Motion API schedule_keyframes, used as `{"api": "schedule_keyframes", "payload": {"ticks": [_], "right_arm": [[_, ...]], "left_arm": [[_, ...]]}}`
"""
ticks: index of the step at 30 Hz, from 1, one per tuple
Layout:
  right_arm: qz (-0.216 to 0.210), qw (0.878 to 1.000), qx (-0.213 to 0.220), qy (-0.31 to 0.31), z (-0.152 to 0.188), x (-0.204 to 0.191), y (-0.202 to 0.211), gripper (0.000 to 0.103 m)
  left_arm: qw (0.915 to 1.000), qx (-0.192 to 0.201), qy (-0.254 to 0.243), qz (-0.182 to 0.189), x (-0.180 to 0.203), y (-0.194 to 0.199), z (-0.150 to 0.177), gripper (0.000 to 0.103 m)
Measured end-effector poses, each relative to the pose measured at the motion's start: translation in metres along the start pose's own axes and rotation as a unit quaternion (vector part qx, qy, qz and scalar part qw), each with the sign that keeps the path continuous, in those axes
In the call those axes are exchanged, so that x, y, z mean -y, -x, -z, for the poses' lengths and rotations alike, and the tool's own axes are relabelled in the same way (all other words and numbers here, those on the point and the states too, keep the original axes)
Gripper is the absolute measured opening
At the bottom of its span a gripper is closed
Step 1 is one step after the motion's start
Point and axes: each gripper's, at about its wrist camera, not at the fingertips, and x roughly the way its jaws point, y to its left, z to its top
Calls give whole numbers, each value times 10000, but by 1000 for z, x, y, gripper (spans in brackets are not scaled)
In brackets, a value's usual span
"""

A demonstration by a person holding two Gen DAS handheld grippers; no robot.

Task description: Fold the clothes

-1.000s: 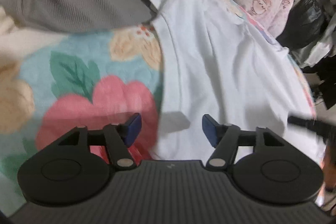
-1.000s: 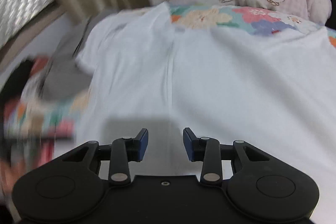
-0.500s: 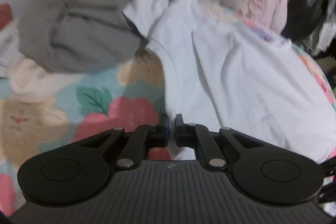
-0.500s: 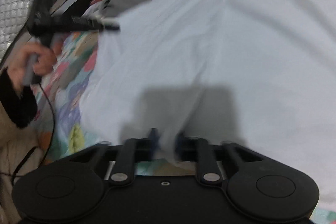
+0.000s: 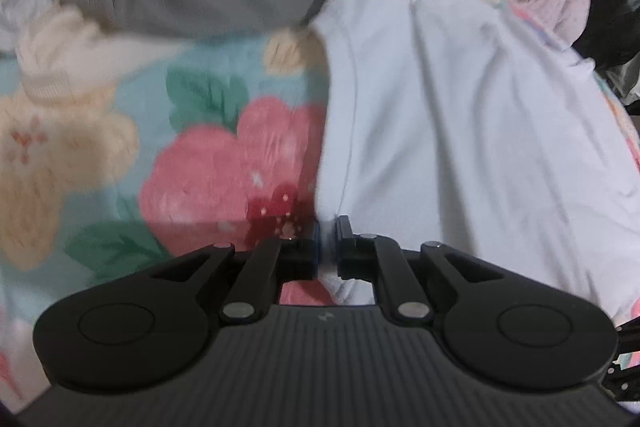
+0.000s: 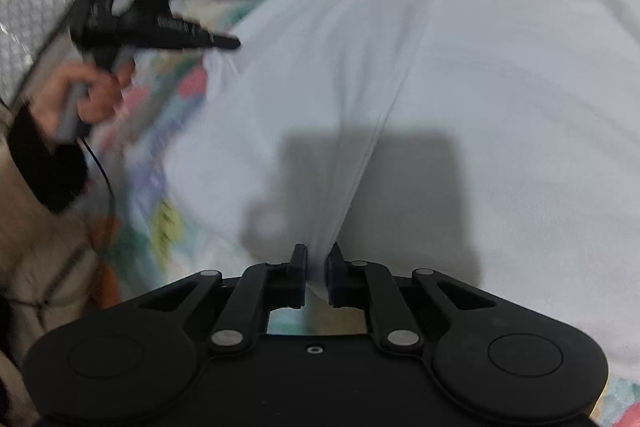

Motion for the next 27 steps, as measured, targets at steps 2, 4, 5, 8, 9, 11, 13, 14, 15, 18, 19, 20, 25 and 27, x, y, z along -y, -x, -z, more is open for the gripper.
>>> {"api": "schedule_keyframes", "payload": {"ticks": [2, 4, 5, 8, 9, 11, 13, 14, 15, 18, 19, 20, 25, 27], "right_arm": [[115, 9998, -22, 148, 3, -3, -7, 14], [220, 9994, -16, 259, 3, -8, -5, 16], [352, 9988, -39, 338, 2, -10, -1, 26], [986, 9929, 218, 635, -7, -14, 21, 51], [1202, 9895, 320, 735, -11, -15, 29, 53], [1567, 9822, 531, 887, -20, -17, 43, 53], [1716, 9778, 727, 962, -39, -14, 54, 53], [1710, 9768, 789, 1019, -53, -11, 58, 53], [1692, 9762, 838, 1065, -69, -8, 60, 53], [1321, 9828, 931, 897, -132, 5, 57, 53], [1143, 9859, 946, 768, -154, 11, 53, 53], [942, 9891, 953, 607, -177, 19, 47, 53], [643, 9942, 862, 28, -249, 55, 7, 54], [528, 9950, 839, -93, -263, 66, -6, 53]], "left_arm": [[9999, -45, -94, -20, 0, -3, 0, 12], [9997, -86, -207, -109, 1, 4, -3, 22], [9994, -47, -239, -233, -1, 12, -4, 35], [9984, 184, -277, -454, -7, 34, -14, 53], [9981, 321, -259, -450, -10, 41, -20, 53], [9971, 586, -218, -425, -17, 54, -34, 55], [9967, 772, -107, -235, -21, 55, -60, 55], [9962, 858, -69, -152, -23, 54, -74, 55], [9956, 918, -133, -154, -19, 50, -89, 55], [9898, 1181, -583, -539, 3, 28, -138, 57], [9877, 1262, -709, -589, 11, 19, -154, 59], [9856, 1331, -824, -635, 18, 9, -169, 60], [9760, 1353, -1349, -1043, 51, -45, -221, 60], [9718, 1304, -1505, -1259, 60, -65, -235, 60]]}}
